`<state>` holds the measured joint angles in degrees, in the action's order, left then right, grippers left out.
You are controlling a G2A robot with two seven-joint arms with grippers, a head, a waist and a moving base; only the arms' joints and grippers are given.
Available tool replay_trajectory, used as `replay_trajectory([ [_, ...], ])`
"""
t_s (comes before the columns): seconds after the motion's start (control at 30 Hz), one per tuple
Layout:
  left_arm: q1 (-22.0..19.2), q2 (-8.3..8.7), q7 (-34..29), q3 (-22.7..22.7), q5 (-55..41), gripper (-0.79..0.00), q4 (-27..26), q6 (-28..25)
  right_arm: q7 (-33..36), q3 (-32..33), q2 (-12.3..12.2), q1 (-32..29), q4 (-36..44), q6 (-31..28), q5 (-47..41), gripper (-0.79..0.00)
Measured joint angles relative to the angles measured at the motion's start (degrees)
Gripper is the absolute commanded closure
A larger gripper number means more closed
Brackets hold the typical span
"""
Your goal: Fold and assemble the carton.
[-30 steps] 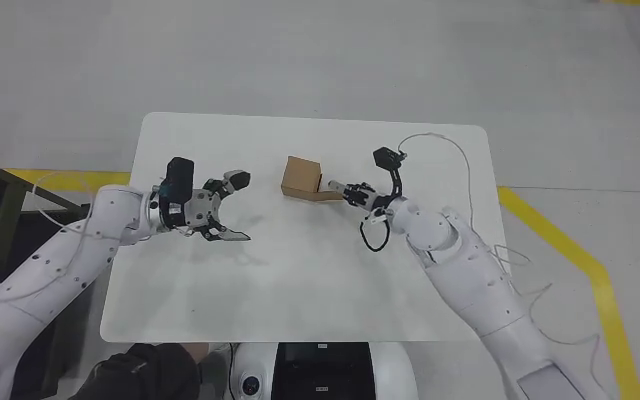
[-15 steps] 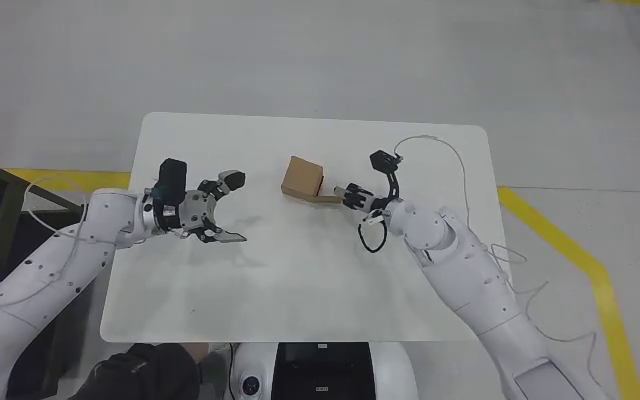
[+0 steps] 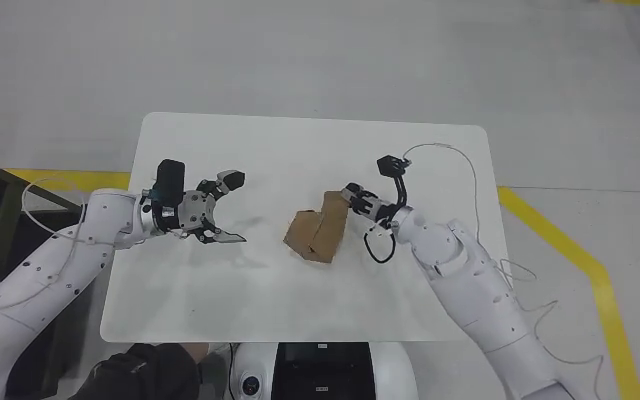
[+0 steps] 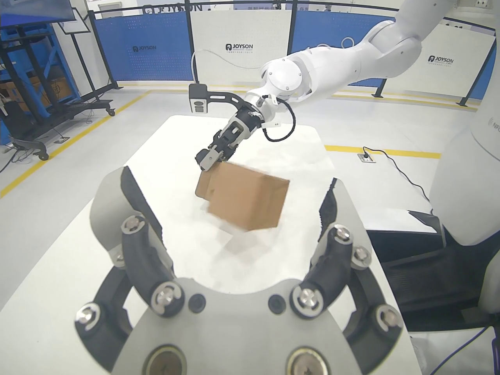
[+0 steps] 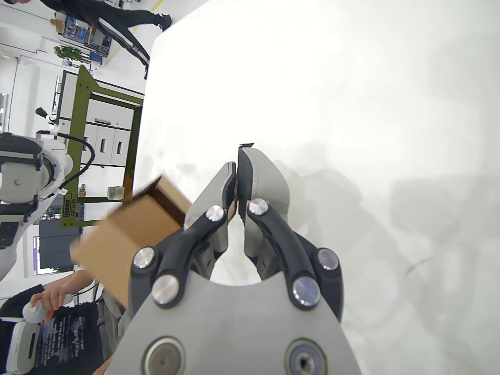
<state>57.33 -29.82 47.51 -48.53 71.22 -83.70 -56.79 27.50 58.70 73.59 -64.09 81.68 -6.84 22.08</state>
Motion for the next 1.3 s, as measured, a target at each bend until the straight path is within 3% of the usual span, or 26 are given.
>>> replay_trajectory([
  [0.37,-0.3,-0.70,-0.6,0.4,0.2,-0.785,1.1,-0.6,-10.5,3.2,-1.0,-9.1,10.8,-6.9,4.1,0.000],
  [0.6,-0.5,-1.23,-1.0,0.6,0.1,-0.785,1.7,-1.0,-19.5,2.0,-0.4,-11.5,6.5,-10.8,3.7,0.000],
  [0.73,-0.6,-1.45,-1.2,0.6,0.1,-0.785,2.0,-1.2,-25.3,1.7,-0.3,-12.7,4.9,-13.2,7.3,0.000],
  [0.93,-0.7,-1.65,-1.2,0.7,0.4,-0.785,2.0,-1.2,-34.4,2.8,-0.9,-14.9,7.7,-22.0,19.5,0.000],
  [1.07,-0.7,-1.83,-1.2,0.9,0.8,-0.785,1.9,-1.2,-42.0,3.1,-1.0,-16.2,8.7,-21.7,29.4,0.000],
  [1.3,-0.8,-2.04,-1.2,0.9,1.4,-0.785,2.1,-1.2,-51.6,2.1,-0.5,-14.9,5.0,-16.9,39.1,0.000],
])
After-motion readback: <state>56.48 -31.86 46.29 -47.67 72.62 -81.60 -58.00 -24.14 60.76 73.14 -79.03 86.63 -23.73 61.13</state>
